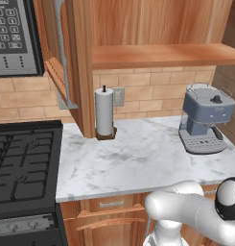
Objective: Open the cabinet. Pick the soap dispenser and place it next to the sink. Then close the cabinet.
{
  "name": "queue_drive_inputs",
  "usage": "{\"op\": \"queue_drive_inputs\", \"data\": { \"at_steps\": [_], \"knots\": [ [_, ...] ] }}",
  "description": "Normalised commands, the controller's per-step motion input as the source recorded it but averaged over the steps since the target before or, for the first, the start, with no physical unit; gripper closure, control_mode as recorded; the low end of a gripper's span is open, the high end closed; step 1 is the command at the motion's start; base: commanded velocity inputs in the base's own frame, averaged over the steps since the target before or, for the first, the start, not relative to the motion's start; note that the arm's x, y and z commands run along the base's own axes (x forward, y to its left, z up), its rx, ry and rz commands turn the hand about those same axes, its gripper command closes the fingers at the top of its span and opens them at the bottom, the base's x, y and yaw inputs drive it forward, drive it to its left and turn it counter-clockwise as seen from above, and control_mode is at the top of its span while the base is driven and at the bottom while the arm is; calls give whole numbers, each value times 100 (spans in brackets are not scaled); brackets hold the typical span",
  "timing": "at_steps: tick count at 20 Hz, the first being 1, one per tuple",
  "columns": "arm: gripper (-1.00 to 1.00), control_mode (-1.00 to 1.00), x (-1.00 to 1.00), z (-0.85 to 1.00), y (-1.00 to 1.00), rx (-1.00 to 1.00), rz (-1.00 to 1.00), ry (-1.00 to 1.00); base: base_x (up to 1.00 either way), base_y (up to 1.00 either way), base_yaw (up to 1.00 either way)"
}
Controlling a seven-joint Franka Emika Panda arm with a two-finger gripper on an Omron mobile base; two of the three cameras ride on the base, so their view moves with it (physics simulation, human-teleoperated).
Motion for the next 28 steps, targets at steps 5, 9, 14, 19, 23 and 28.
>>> {"op": "queue_drive_inputs", "data": {
  "at_steps": [5, 9, 14, 19, 23, 28],
  "knots": [
    [-100, -100, 24, 0, -15, 2, -11, -11, 0, 0, 0],
    [-100, -100, 34, 0, -14, 0, -8, -4, 0, 0, 0],
    [-100, -100, 34, -1, -11, 0, -1, -4, 0, 0, 0],
    [-100, -100, 27, -1, -11, 0, 0, -6, 0, 0, 0],
    [-100, -100, 23, 0, -12, 0, 0, -4, 0, 0, 0],
    [-100, -100, 22, 0, -5, 0, 0, -1, 0, 0, 0]
  ]
}}
